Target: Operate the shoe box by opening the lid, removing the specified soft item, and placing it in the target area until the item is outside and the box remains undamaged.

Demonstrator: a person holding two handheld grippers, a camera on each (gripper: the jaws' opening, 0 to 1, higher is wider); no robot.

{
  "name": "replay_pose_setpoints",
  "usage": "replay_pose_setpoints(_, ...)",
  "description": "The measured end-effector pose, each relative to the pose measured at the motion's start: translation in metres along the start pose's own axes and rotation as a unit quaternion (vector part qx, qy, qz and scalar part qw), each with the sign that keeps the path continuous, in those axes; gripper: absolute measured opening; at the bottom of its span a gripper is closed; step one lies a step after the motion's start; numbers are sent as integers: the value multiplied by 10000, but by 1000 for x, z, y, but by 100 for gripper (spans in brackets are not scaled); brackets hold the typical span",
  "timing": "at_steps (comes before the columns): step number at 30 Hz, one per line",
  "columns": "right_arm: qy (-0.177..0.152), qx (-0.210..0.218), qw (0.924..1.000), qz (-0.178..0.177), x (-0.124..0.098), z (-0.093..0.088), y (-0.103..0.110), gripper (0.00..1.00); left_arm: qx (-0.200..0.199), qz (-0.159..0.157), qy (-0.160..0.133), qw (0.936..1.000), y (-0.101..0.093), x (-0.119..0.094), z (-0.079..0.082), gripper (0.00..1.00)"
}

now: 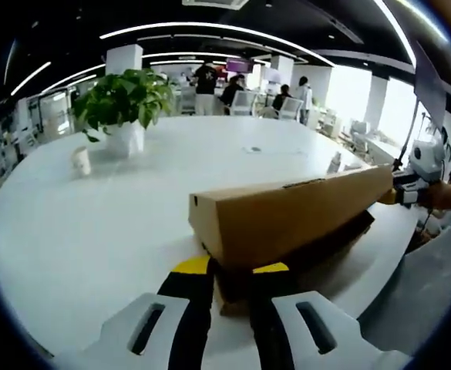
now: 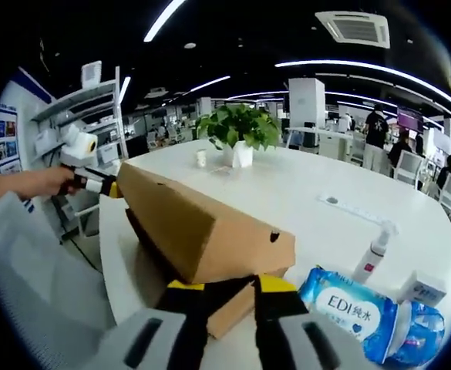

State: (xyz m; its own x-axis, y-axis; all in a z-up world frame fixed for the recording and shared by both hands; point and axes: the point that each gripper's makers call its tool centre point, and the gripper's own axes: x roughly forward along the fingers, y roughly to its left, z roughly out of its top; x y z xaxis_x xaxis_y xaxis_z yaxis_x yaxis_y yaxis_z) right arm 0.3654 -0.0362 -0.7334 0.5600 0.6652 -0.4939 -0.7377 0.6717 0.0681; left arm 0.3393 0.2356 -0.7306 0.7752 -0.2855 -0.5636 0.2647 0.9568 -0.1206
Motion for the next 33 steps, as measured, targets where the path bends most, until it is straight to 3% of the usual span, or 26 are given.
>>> replay_pose_setpoints(21, 336, -529, 9978, 230, 3, -25, 17, 32, 310, -254, 388, 9984, -6, 5, -36, 21)
replay_pose_setpoints(25, 382, -620, 9971, 236, 6, -27, 18, 32, 154, -291, 285, 9991, -4, 5, -34, 22)
replay_pose_setpoints(29, 396, -600, 9972, 223, 6, -27, 17, 33, 292, -218, 304, 9989, -2, 4, -33, 26)
replay_pose_setpoints(33, 392, -602, 9971, 243, 5, -28, 19, 34, 402, -301, 350, 9981, -5, 3, -33, 23)
